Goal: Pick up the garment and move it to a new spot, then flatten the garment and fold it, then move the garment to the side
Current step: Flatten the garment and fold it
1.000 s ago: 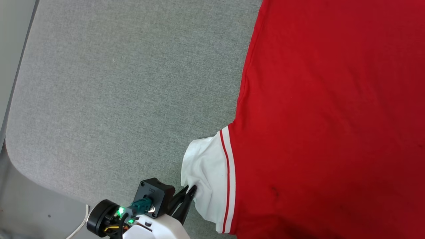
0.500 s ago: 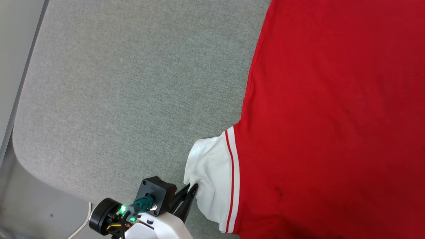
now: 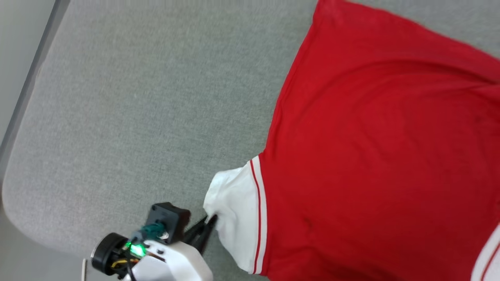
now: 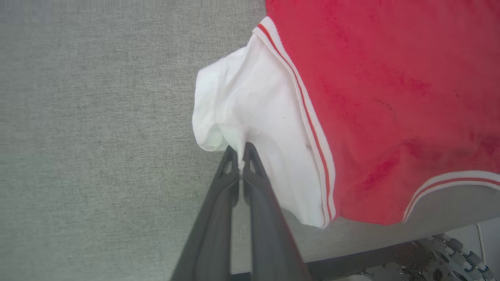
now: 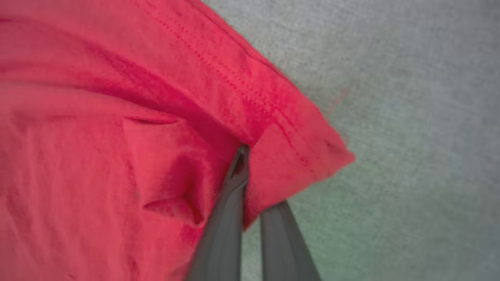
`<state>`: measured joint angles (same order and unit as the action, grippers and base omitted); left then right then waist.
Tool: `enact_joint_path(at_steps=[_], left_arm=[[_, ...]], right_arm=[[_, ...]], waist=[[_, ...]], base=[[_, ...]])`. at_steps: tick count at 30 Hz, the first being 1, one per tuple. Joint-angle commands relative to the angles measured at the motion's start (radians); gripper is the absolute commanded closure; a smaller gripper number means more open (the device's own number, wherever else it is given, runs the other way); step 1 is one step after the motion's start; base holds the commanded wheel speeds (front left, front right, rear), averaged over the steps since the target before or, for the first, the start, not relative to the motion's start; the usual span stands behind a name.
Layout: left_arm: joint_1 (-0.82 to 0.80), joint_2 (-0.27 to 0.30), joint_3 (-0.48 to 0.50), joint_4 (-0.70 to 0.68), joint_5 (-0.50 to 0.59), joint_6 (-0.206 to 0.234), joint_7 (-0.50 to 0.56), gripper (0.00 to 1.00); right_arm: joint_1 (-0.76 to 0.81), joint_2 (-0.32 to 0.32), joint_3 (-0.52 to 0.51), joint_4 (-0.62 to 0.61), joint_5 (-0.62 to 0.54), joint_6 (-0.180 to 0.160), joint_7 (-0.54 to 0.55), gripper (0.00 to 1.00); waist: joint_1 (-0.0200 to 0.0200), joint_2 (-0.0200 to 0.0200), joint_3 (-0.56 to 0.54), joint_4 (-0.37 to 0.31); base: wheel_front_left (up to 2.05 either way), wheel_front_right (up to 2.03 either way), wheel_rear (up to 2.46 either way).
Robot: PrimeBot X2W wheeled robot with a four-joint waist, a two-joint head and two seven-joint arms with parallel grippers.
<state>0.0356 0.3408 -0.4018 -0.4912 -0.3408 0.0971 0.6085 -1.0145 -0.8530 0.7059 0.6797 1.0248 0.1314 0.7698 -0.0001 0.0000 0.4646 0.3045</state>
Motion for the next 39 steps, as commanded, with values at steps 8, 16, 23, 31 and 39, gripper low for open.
enact_joint_path(at_steps=[8, 16, 23, 31, 39], left_arm=[[0.044, 0.027, 0.060, 0.051, -0.051, 0.009, -0.018, 1.00], [0.090, 0.047, 0.104, 0.075, -0.076, 0.020, -0.046, 1.00], [0.119, 0.035, 0.120, 0.095, -0.095, 0.029, -0.088, 1.00], [0.126, 0.017, 0.114, 0.118, -0.103, 0.031, -0.123, 1.00], [0.101, 0.014, 0.109, 0.120, -0.094, 0.030, -0.141, 1.00]], right_arm=[[0.266, 0.015, 0.051, -0.074, 0.101, -0.001, -0.112, 1.00], [0.432, -0.009, 0.053, -0.150, 0.168, -0.001, -0.183, 1.00], [0.585, -0.035, 0.012, -0.215, 0.237, -0.001, -0.242, 1.00], [0.744, -0.040, -0.028, -0.253, 0.271, -0.001, -0.285, 1.00], [0.786, -0.007, -0.058, -0.220, 0.259, -0.001, -0.294, 0.62]], waist=[[0.0001, 0.0000, -0.187, -0.127], [0.0001, 0.0000, -0.286, -0.188], [0.0001, 0.0000, -0.345, -0.227], [0.0001, 0.0000, -0.370, -0.245], [0.0001, 0.0000, -0.368, -0.244]], base=[[0.00, 0.00, 0.00], [0.00, 0.00, 0.00], [0.00, 0.00, 0.00], [0.00, 0.00, 0.00], [0.00, 0.00, 0.00]])
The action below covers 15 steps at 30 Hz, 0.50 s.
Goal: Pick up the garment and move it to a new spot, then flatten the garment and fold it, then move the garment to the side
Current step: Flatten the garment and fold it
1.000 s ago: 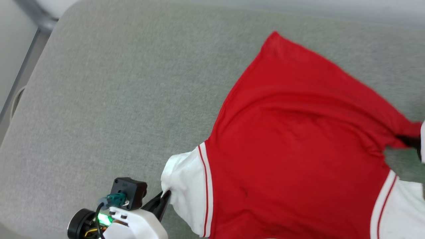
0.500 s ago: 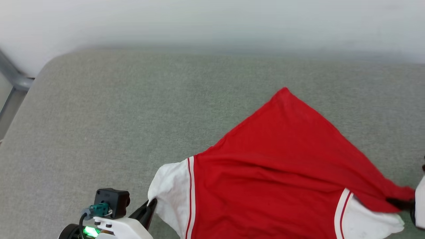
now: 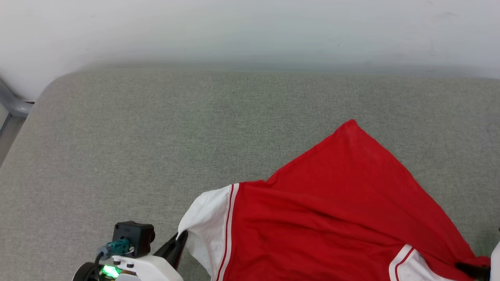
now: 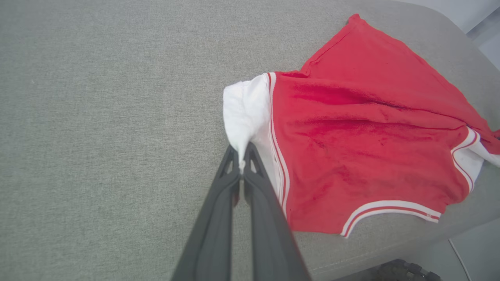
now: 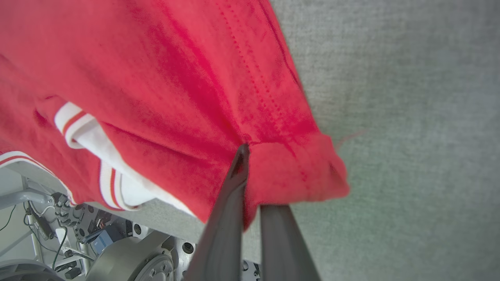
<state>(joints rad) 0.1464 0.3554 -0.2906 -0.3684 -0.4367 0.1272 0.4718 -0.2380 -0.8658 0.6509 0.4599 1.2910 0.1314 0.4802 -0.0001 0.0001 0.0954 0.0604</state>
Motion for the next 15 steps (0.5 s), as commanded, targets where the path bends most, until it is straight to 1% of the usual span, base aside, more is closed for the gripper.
enact_joint_path(at_steps=[1, 5, 8, 11, 15], left_arm=[[-0.009, 0.001, -0.001, -0.005, 0.003, 0.001, -0.003, 1.00], [-0.012, 0.008, -0.002, -0.020, 0.009, 0.004, 0.005, 1.00], [-0.019, 0.011, -0.008, -0.035, 0.015, 0.005, 0.010, 1.00], [-0.032, 0.010, -0.015, -0.052, 0.023, 0.005, 0.014, 1.00], [-0.046, 0.004, -0.034, -0.074, 0.042, 0.008, 0.014, 1.00]], right_arm=[[0.005, 0.008, -0.014, 0.010, 0.001, -0.001, -0.001, 0.00], [-0.046, -0.017, -0.043, -0.035, -0.018, -0.001, 0.008, 0.00], [-0.083, -0.043, -0.070, -0.092, -0.023, -0.001, 0.033, 0.00], [-0.136, -0.077, -0.093, -0.159, -0.048, -0.001, 0.071, 0.00], [-0.223, -0.090, -0.128, -0.219, -0.082, -0.001, 0.142, 0.00]], waist=[[0.0001, -0.0001, 0.002, 0.000], [0.0001, -0.0001, 0.015, 0.005], [0.0001, -0.0001, 0.028, 0.015], [0.0001, -0.0001, 0.046, 0.035], [0.0001, -0.0001, 0.084, 0.070]], base=[[0.00, 0.00, 0.00], [0.00, 0.00, 0.00], [0.00, 0.00, 0.00], [0.00, 0.00, 0.00], [0.00, 0.00, 0.00]])
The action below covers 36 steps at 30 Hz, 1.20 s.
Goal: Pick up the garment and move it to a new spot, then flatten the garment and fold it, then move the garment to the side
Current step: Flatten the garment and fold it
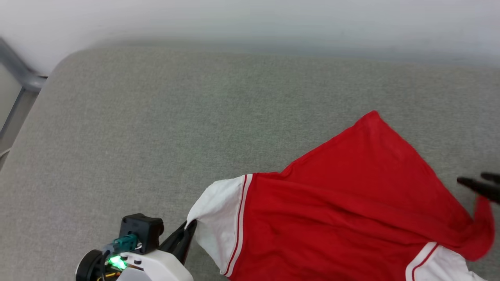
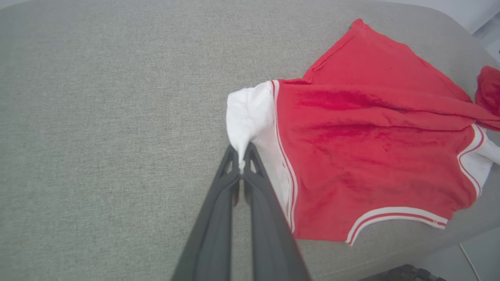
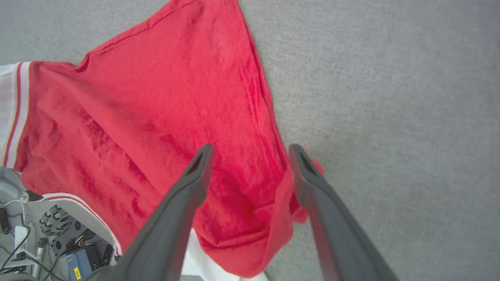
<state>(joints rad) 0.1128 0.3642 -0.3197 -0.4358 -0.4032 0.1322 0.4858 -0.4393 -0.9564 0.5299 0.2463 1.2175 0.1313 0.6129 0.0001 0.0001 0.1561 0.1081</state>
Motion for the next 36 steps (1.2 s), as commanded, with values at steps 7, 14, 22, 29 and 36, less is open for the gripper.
enact_joint_path(at_steps=[7, 14, 22, 29, 36], left_arm=[[-0.057, -0.031, -0.052, -0.036, 0.038, 0.001, -0.002, 1.00], [-0.101, -0.062, -0.104, -0.032, 0.067, -0.009, -0.016, 1.00], [-0.116, -0.084, -0.133, -0.020, 0.076, -0.008, -0.035, 1.00], [-0.121, -0.100, -0.148, -0.006, 0.076, -0.010, -0.054, 1.00], [-0.120, -0.101, -0.153, 0.003, 0.074, -0.010, -0.065, 1.00]], right_arm=[[-0.215, 0.078, -0.048, 0.031, -0.127, -0.001, 0.139, 0.00], [-0.359, 0.152, -0.055, 0.130, -0.245, -0.001, 0.231, 0.00], [-0.424, 0.170, -0.037, 0.216, -0.317, -0.001, 0.266, 0.00], [-0.407, 0.157, 0.019, 0.251, -0.357, -0.001, 0.274, 0.00], [-0.373, 0.158, 0.079, 0.259, -0.341, 0.000, 0.307, 1.00]], waist=[[-0.0001, -0.0001, 0.121, 0.104], [-0.0001, -0.0001, 0.208, 0.194], [-0.0001, -0.0001, 0.257, 0.261], [-0.0001, -0.0001, 0.283, 0.293], [-0.0001, -0.0001, 0.289, 0.303]], base=[[0.00, 0.00, 0.00], [0.00, 0.00, 0.00], [0.00, 0.00, 0.00], [0.00, 0.00, 0.00], [0.00, 0.00, 0.00]])
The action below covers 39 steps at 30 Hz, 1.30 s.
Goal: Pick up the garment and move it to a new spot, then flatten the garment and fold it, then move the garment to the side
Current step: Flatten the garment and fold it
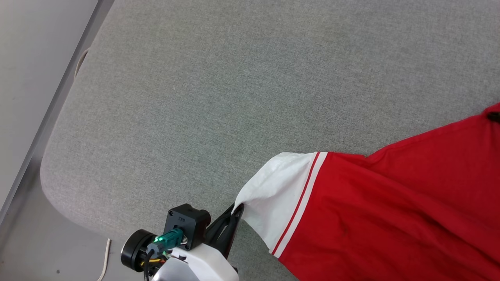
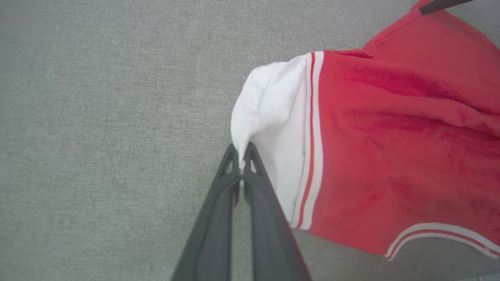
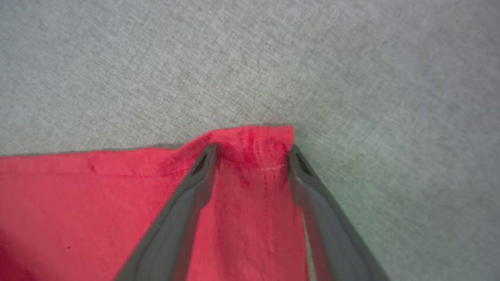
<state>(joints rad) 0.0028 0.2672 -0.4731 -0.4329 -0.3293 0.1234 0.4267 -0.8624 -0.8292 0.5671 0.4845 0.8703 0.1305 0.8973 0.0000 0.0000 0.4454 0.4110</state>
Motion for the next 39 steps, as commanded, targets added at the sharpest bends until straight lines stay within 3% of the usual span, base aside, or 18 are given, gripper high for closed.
enact_joint_path(at_steps=[1, 8, 14, 26, 39], left_arm=[[-0.011, -0.003, 0.002, 0.001, -0.001, 0.000, -0.007, 1.00], [-0.021, 0.002, 0.010, 0.009, -0.004, 0.004, -0.009, 1.00], [-0.039, 0.008, 0.038, 0.013, -0.007, 0.010, -0.029, 1.00], [-0.067, 0.057, 0.117, -0.005, -0.024, 0.017, -0.038, 1.00], [-0.200, 0.072, 0.219, -0.032, -0.018, 0.027, -0.113, 1.00]], right_arm=[[0.054, 0.030, 0.049, 0.021, 0.011, 0.000, 0.028, 1.00], [0.032, 0.031, 0.064, 0.032, 0.027, 0.000, -0.020, 1.00], [-0.013, 0.040, 0.069, 0.021, 0.036, 0.000, -0.139, 1.00], [-0.051, 0.066, 0.092, 0.008, 0.106, 0.000, -0.368, 1.00], [-0.103, 0.053, 0.069, -0.094, 0.107, 0.000, -0.489, 1.00]], waist=[[0.0000, 0.0000, -0.001, 0.000], [0.0000, 0.0000, -0.020, -0.019], [0.0000, 0.0000, -0.073, -0.061], [0.0000, 0.0000, -0.233, -0.198], [0.0000, 0.0000, -0.379, -0.347]], base=[[0.00, 0.00, 0.00], [0.00, 0.00, 0.00], [0.00, 0.00, 0.00], [0.00, 0.00, 0.00], [0.00, 0.00, 0.00]])
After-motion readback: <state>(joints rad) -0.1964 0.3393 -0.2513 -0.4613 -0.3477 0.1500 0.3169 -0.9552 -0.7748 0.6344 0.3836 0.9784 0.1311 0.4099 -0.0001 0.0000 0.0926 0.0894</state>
